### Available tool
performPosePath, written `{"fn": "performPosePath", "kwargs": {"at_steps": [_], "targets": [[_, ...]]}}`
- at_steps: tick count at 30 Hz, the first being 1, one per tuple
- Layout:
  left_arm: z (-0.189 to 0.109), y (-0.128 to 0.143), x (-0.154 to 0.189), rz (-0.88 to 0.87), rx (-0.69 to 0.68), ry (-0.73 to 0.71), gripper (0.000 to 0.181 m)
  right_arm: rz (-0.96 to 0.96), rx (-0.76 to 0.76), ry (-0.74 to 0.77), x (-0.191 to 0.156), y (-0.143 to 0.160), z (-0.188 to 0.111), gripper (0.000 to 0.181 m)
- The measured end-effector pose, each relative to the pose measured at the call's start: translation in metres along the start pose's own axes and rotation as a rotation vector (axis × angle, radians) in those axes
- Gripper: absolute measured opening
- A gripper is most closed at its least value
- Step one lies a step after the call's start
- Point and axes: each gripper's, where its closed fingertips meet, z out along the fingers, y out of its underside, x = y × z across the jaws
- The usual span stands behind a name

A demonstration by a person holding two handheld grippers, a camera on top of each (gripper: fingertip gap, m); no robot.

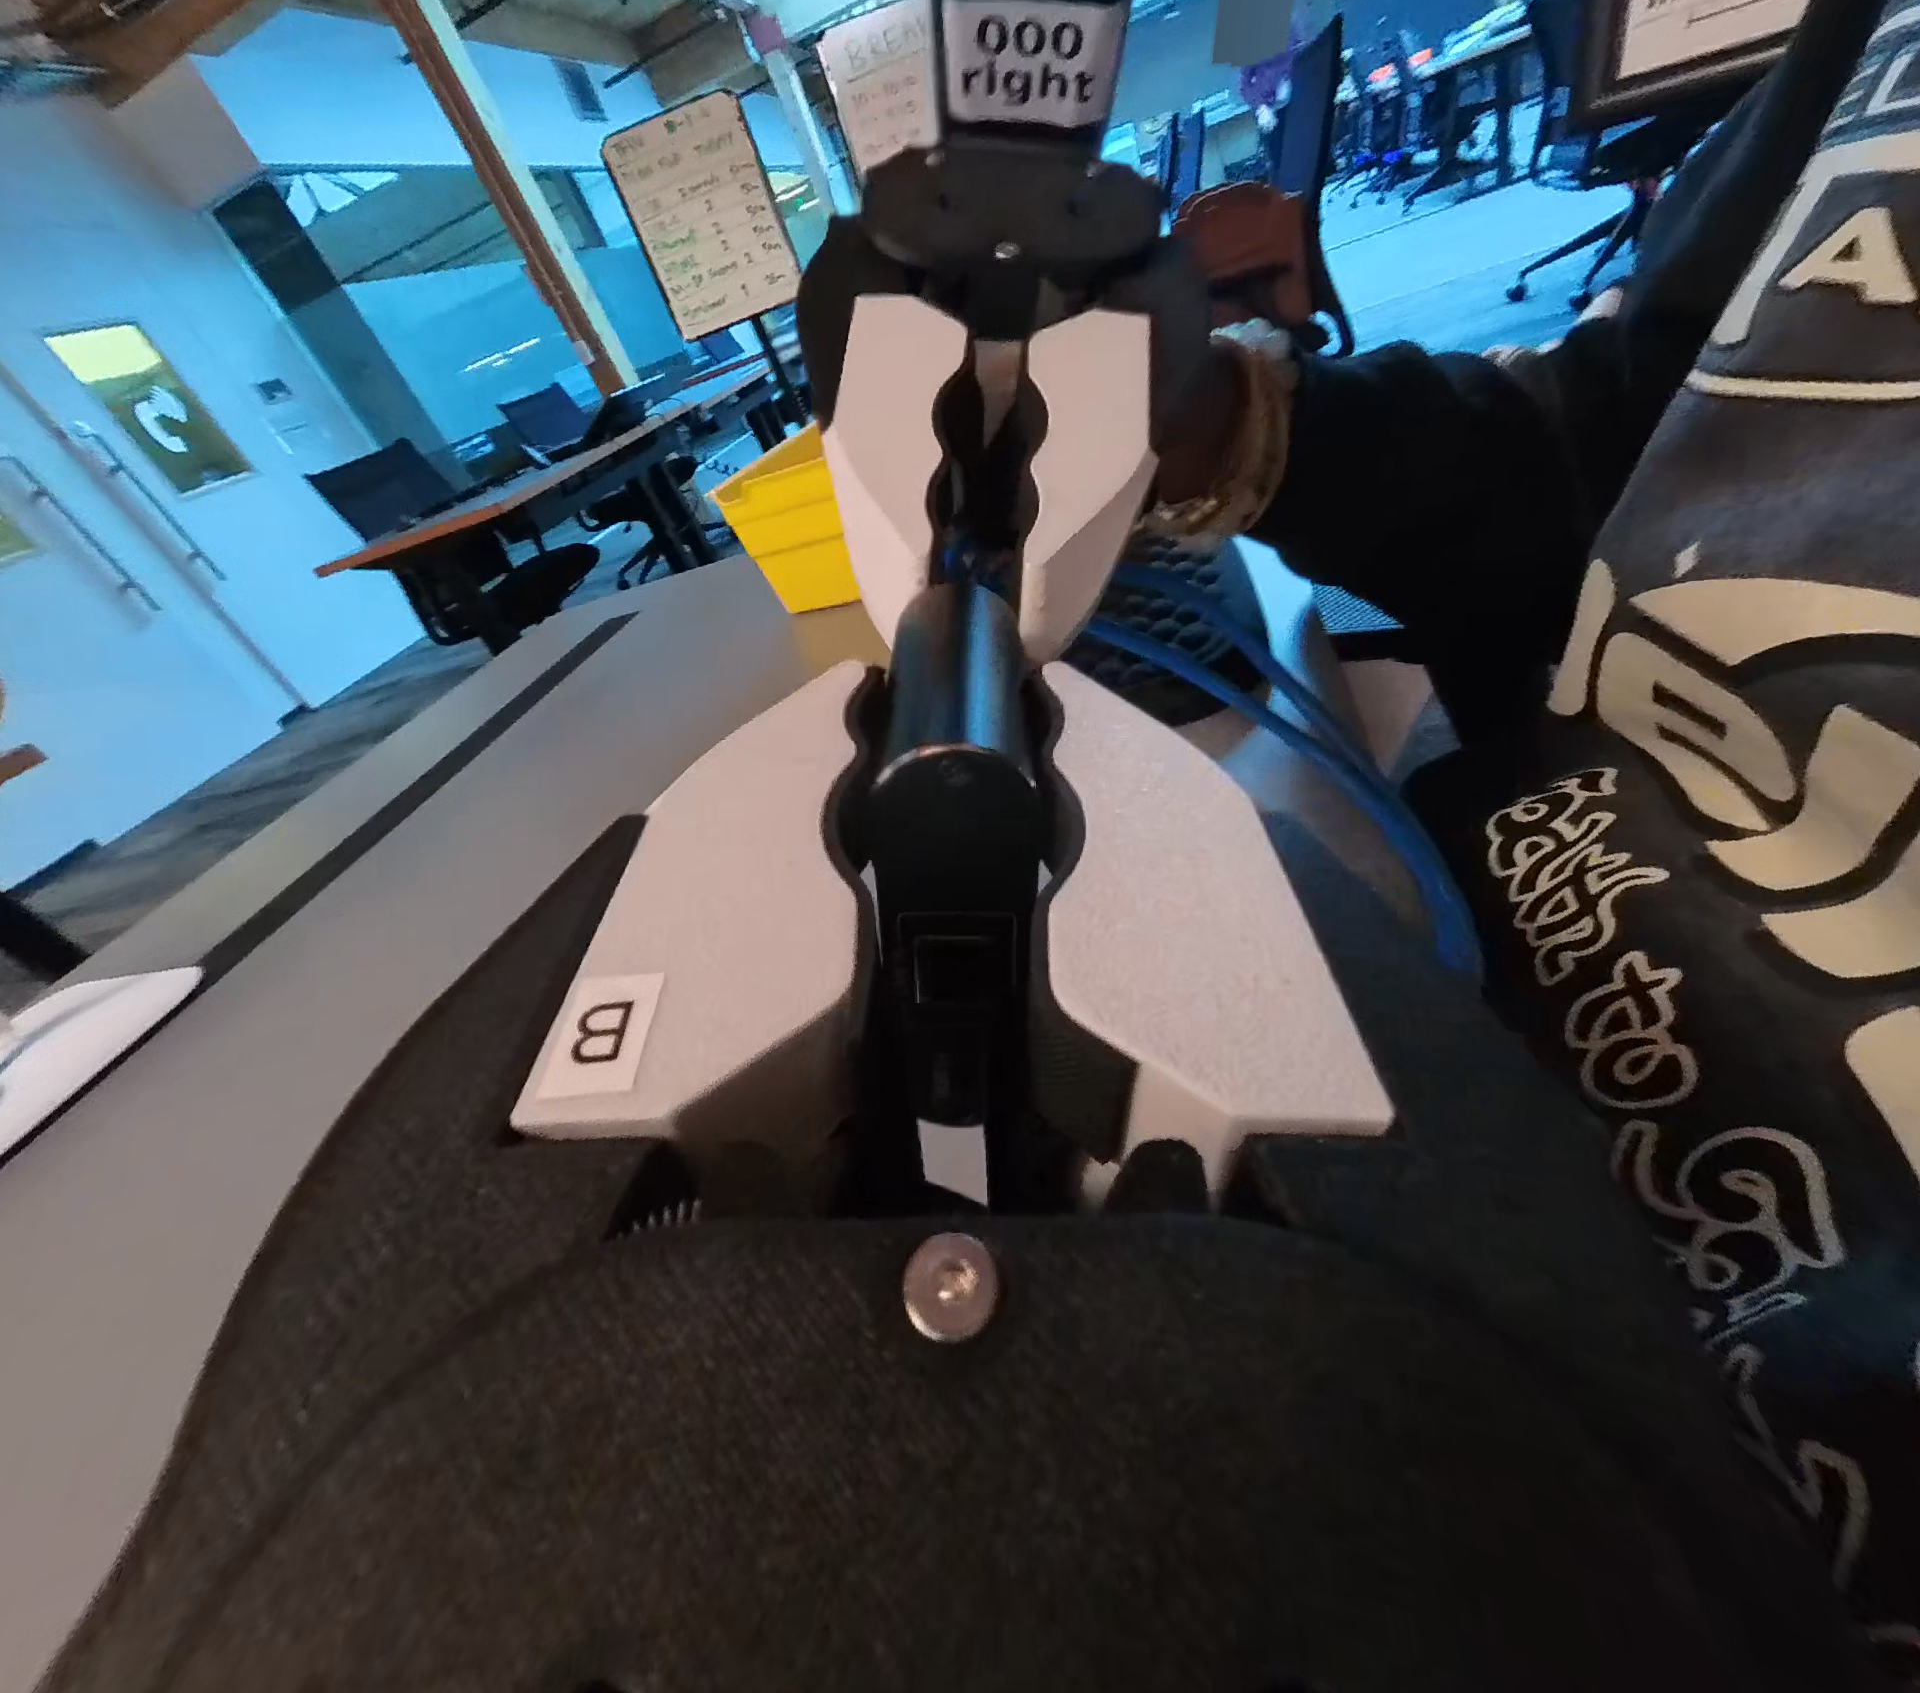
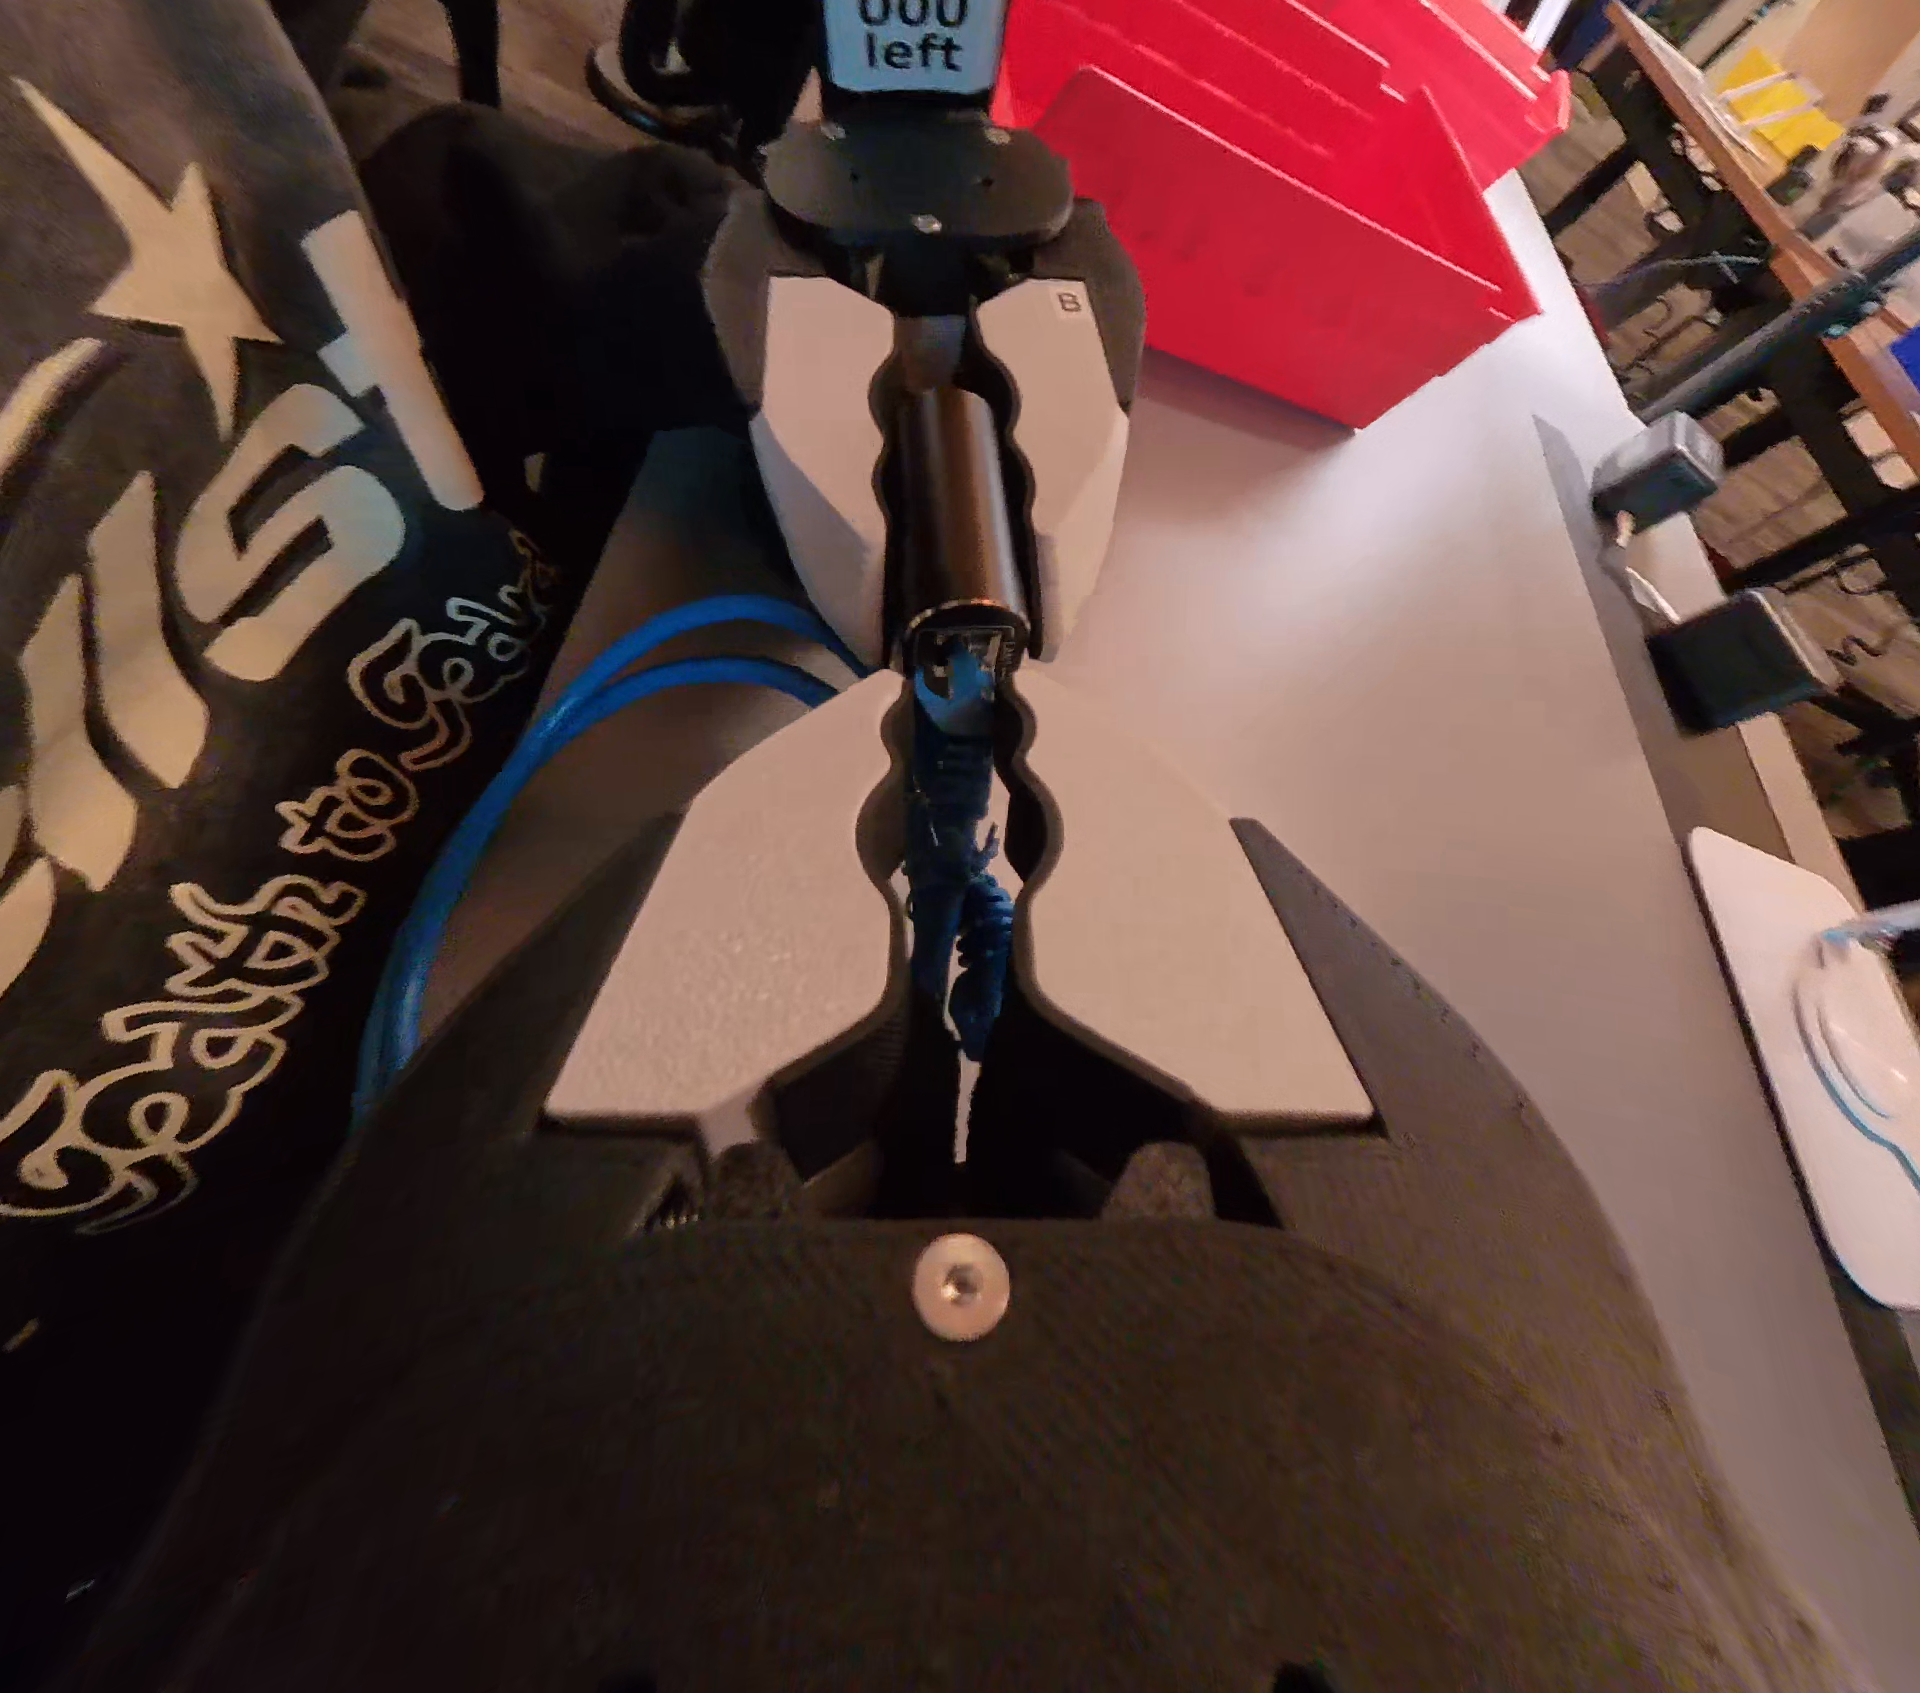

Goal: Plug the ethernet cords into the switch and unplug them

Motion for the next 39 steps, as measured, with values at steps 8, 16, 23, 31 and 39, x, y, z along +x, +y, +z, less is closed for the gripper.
{"fn": "performPosePath", "kwargs": {"at_steps": [8, 16, 23, 31, 39], "targets": [[0.005, 0.026, -0.016, 0.018, -0.163, -0.113, 0.026, 0.091, -0.05, 0.08, 0.018, 0.023, 0.007, 0.014], [0.007, 0.046, -0.035, 0.018, -0.306, -0.248, 0.026, 0.189, -0.161, 0.223, 0.039, 0.042, 0.011, 0.015], [0.005, 0.05, -0.045, -0.02, -0.321, -0.297, 0.026, 0.139, -0.229, 0.366, 0.052, 0.042, 0.01, 0.016], [-0.001, 0.057, -0.041, -0.058, -0.345, -0.229, 0.026, 0.112, -0.051, 0.835, 0.124, 0.034, -0.128, 0.015], [-0.031, 0.007, -0.075, -0.343, 0.069, -0.353, 0.026, 0.056, -0.045, 1.137, 0.115, -0.001, -0.242, 0.015]]}}
